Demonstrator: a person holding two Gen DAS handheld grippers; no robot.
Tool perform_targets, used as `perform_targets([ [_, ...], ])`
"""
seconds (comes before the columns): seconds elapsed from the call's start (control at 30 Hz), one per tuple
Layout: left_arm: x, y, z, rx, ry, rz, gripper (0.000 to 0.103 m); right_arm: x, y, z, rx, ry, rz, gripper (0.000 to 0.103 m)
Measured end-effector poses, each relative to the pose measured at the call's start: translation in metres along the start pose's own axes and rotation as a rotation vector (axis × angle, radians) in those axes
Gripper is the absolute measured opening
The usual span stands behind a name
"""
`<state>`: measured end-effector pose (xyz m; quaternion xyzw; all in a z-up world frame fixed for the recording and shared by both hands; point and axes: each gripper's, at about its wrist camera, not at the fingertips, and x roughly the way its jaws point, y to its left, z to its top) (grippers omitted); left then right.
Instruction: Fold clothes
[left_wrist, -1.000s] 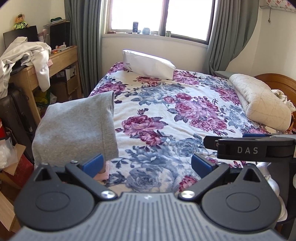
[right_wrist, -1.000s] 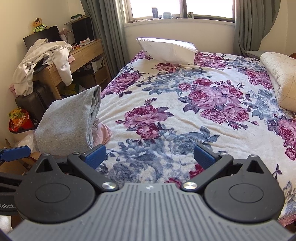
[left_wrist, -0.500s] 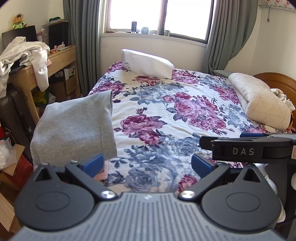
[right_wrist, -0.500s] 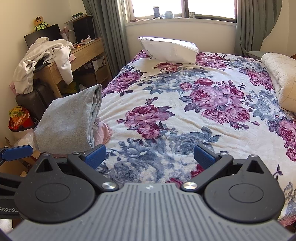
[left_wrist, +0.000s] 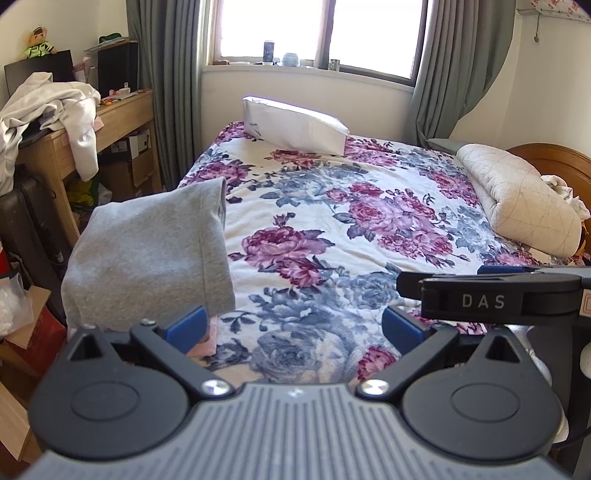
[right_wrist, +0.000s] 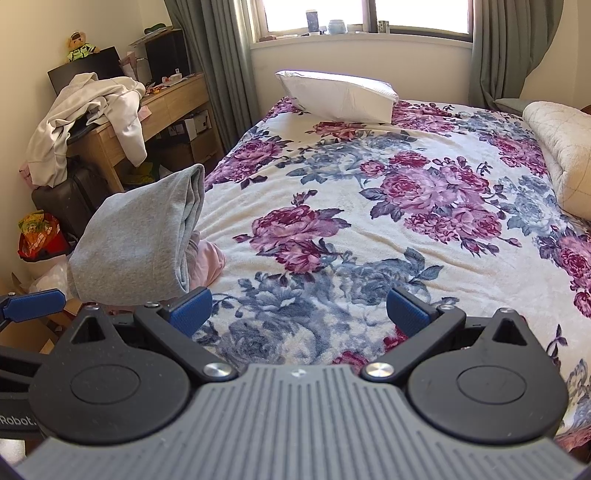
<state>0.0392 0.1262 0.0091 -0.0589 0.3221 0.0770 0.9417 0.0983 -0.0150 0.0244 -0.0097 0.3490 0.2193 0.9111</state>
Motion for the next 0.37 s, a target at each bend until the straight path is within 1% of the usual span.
perform_targets([
  [0.37, 0.001, 0.0017, -0.0003, 0.004, 0.0, 0.002, 0.103, 0.0033, -0.0012, 0.0005, -0.002, 0.008, 0.003, 0.103],
])
